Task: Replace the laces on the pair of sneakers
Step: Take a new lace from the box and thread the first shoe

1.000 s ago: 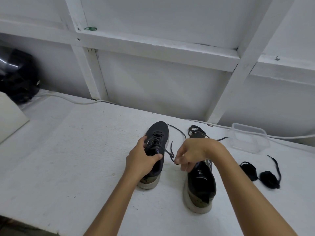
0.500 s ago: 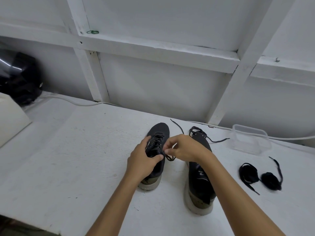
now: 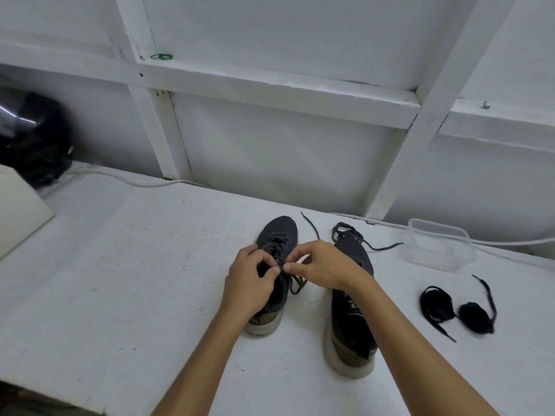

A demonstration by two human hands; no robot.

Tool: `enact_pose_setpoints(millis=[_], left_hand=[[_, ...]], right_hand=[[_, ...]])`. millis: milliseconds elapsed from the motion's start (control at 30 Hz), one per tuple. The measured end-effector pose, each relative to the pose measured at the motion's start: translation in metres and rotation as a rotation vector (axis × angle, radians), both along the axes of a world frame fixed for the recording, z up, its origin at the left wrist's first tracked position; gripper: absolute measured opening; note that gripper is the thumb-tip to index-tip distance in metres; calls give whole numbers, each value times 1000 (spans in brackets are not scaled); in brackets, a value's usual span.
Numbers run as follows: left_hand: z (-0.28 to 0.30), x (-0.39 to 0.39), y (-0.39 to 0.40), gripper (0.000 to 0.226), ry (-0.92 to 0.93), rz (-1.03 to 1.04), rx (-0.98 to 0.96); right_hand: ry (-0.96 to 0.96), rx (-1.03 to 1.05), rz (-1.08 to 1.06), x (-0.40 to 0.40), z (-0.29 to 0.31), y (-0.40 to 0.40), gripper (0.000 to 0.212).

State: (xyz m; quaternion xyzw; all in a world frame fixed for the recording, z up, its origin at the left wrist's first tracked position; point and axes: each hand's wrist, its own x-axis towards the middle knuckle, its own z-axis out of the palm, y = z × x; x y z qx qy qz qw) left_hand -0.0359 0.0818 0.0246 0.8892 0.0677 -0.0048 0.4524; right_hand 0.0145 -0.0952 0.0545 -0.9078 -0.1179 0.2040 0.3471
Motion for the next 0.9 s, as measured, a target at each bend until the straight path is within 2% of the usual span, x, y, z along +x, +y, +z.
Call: enact_pose_setpoints(millis=[100, 233, 333, 433, 567, 667, 800, 833, 900], left_hand=[[5, 1, 5, 5, 6, -89, 73], [10, 3, 7, 20, 22, -171, 220], [9, 3, 6, 17, -21, -139, 177], [8, 1, 7, 11, -6, -82, 53], [7, 1, 9, 11, 7, -20, -42], [7, -2, 6, 10, 11, 23, -68], [13, -8, 1, 66, 144, 33, -88], [14, -8, -1, 72, 167, 48, -63], [13, -6, -4, 63, 177, 66, 27]], right_hand=[[-6, -22, -27, 4, -4, 0, 10], [-18, -50, -30, 4, -6, -1, 5], [-70, -38, -40, 2, -7, -1, 19], [-75, -78, -10, 0, -4, 0, 33], [-33, 7, -2, -7, 8, 3, 17], [-64, -4, 27, -10, 15, 6, 23], [-153, 18, 42, -9, 30, 4, 25], [-167, 32, 56, -9, 35, 4, 27], [-169, 104, 86, -10, 42, 5, 30]])
